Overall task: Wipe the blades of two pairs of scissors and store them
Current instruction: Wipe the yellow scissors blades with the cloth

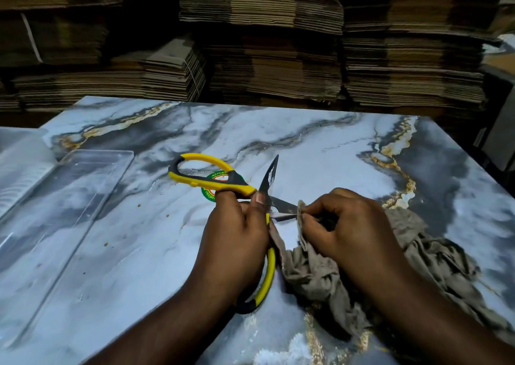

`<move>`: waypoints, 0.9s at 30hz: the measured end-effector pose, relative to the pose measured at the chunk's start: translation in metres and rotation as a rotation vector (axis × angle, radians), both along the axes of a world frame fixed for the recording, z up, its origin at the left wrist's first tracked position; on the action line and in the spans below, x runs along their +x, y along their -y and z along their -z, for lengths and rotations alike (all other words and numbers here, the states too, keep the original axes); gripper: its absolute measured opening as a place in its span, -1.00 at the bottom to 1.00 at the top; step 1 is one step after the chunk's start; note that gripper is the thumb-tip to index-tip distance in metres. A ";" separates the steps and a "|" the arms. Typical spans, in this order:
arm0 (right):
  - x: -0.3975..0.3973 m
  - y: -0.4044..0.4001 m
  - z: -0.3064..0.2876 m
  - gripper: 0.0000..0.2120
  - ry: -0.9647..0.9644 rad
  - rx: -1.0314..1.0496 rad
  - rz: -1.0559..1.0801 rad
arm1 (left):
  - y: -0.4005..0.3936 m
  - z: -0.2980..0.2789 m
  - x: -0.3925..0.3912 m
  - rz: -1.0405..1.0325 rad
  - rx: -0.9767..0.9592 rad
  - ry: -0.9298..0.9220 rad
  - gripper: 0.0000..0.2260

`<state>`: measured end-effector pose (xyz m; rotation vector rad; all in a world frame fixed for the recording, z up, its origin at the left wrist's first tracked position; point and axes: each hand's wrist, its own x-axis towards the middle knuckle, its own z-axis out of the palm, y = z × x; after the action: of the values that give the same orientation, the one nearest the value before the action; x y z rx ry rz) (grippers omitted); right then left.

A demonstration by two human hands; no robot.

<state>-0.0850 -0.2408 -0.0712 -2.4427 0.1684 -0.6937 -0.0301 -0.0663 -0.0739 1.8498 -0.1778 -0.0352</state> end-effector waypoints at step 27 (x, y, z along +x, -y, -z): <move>0.007 0.003 0.004 -0.93 -0.019 -0.006 -0.042 | 0.000 -0.003 0.007 -0.033 -0.004 -0.046 -0.86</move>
<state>-0.0775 -0.2439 -0.0751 -2.4521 0.1223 -0.6533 -0.0231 -0.0667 -0.0706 1.8462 -0.1151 -0.0545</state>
